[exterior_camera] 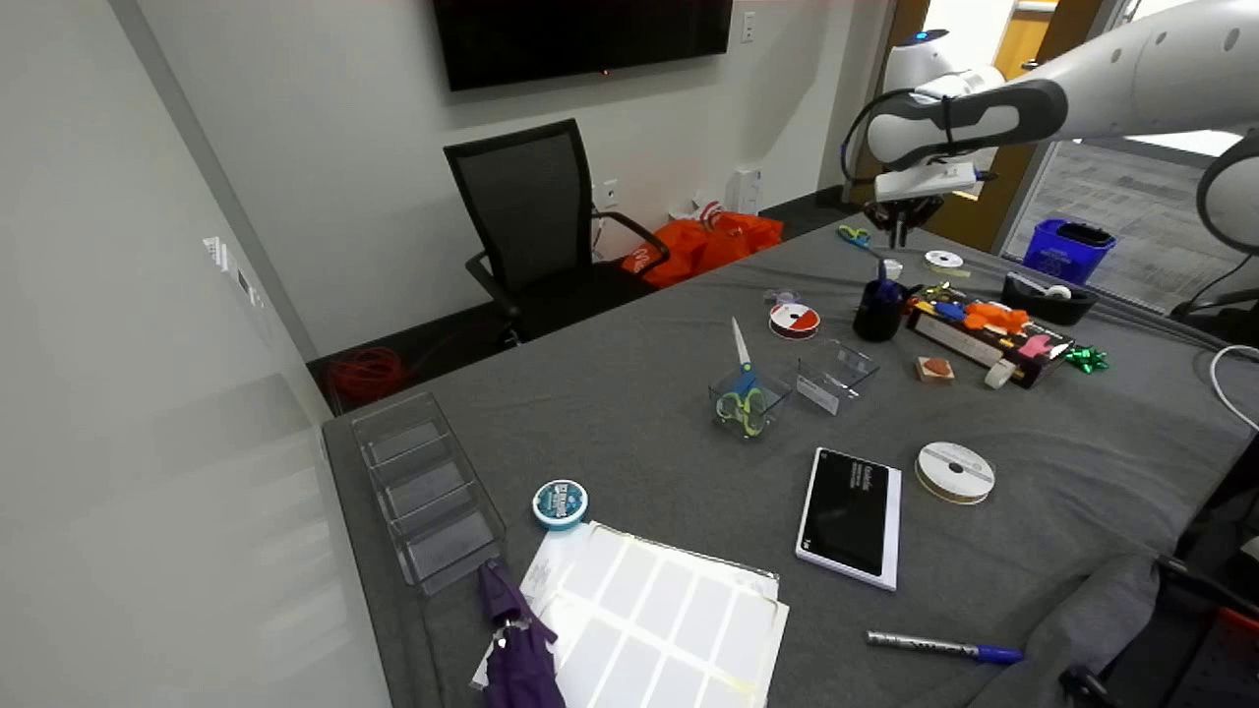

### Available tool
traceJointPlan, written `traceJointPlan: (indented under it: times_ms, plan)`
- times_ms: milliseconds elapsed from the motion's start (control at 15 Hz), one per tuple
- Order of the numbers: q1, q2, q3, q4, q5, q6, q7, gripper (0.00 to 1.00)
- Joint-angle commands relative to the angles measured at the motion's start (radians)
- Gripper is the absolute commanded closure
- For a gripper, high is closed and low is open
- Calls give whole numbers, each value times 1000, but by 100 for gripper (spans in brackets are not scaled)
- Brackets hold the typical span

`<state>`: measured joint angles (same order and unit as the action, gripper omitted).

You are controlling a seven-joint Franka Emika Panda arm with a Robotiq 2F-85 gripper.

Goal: Remove the blue object from the black mug and put it on the table.

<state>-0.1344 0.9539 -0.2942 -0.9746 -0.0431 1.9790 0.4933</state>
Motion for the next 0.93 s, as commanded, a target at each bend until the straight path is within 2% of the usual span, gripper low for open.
traceJointPlan:
  times_ms: [0, 133, 200, 267, 400, 467, 533, 600, 867]
  plan:
    - [-7, -62, 15, -40, 9, -46, -68, 96]
    - [-9, -66, 13, -36, 9, -44, -79, 92]
    - [-10, -65, 13, -35, 9, -38, -86, 94]
    - [-11, -64, 13, -35, 10, -35, -89, 82]
    - [-12, -60, 13, -35, 12, -30, -92, 87]
    - [-14, -57, 16, -36, 15, -22, -92, 62]
    - [-16, -55, 18, -36, 20, -15, -90, 61]
    - [-17, -51, 20, -36, 25, -10, -88, 55]
    - [-16, -21, 23, -27, 43, 23, -72, 27]
